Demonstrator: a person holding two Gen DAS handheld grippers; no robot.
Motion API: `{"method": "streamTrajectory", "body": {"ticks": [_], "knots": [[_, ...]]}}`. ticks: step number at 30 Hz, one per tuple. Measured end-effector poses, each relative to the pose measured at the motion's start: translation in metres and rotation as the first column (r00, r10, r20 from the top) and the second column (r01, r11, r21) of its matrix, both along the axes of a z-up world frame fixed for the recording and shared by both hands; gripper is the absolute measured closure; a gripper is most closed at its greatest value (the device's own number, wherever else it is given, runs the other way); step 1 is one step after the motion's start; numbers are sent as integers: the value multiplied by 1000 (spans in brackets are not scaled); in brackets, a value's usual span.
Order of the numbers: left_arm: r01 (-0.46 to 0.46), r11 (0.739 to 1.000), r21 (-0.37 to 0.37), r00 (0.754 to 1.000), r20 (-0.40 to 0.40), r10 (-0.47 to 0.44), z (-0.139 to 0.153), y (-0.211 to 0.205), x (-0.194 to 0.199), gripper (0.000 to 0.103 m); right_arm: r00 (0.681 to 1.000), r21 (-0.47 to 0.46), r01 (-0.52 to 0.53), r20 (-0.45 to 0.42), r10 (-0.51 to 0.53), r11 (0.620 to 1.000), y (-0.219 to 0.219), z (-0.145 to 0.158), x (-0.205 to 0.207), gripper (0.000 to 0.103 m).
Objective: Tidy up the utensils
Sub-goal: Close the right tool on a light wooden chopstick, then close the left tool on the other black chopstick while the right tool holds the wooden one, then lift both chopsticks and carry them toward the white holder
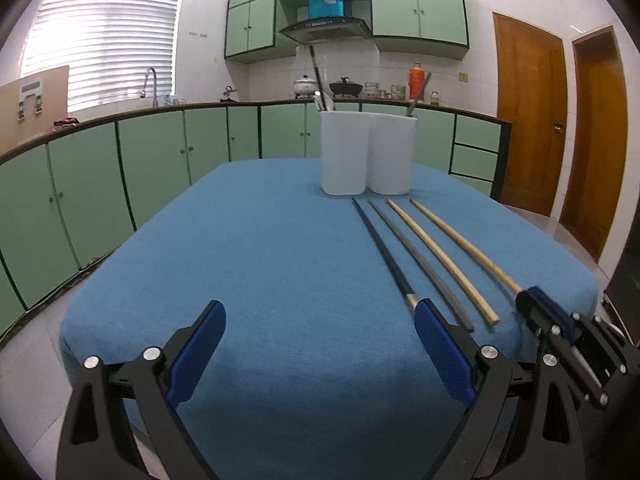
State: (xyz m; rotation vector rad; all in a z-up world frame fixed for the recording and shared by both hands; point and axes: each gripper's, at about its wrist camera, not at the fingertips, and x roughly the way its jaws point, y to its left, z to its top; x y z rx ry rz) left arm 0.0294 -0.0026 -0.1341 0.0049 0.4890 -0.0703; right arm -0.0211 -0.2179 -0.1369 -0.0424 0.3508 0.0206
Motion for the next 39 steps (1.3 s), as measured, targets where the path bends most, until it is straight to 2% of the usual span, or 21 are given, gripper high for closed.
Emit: {"method": "streamTrajectory", "body": {"ticks": [2, 6, 8, 10, 15, 18, 20, 28, 31, 35, 39], "knots": [[13, 1000, -3, 1000, -8, -13, -1, -5, 0, 11, 1000, 4, 18, 2, -18, 1000, -7, 1, -1, 97], [32, 999, 1, 999, -25, -32, -3, -15, 0, 24, 1000, 17, 31, -2, -31, 999, -17, 0, -4, 97], [36, 999, 0, 999, -37, -36, -6, -19, 2, 34, 1000, 24, 28, -4, -28, 999, -20, -1, -4, 97], [43, 999, -7, 998, -43, -43, -7, -23, 2, 39, 1000, 28, 25, -2, -25, 999, -23, 0, -5, 97], [65, 998, 9, 997, -53, -64, -8, -37, 2, 41, 1000, 33, 17, 0, -17, 999, -26, -1, -7, 97], [52, 998, 22, 997, -52, -51, -11, -43, 2, 49, 1000, 37, 13, -2, -13, 999, -28, -2, -8, 97], [49, 999, 19, 998, -49, -48, -11, -45, 3, 62, 1000, 37, 12, -2, -12, 999, -29, -2, -9, 97], [62, 998, 12, 997, -51, -62, -9, -53, 4, 95, 1000, 43, 7, -2, -7, 999, -30, -2, -10, 97], [54, 998, 35, 998, -43, -52, -9, -56, 3, 96, 1000, 43, 5, -2, -5, 999, -31, -2, -10, 97], [49, 998, 24, 998, -42, -48, -7, -54, 0, 97, 1000, 37, 0, 5, 0, 999, -32, 1, -12, 97], [44, 998, 39, 999, -11, -44, 2, -54, -4, 97, 999, 29, -12, 30, 11, 1000, -35, 9, -16, 97]]}}
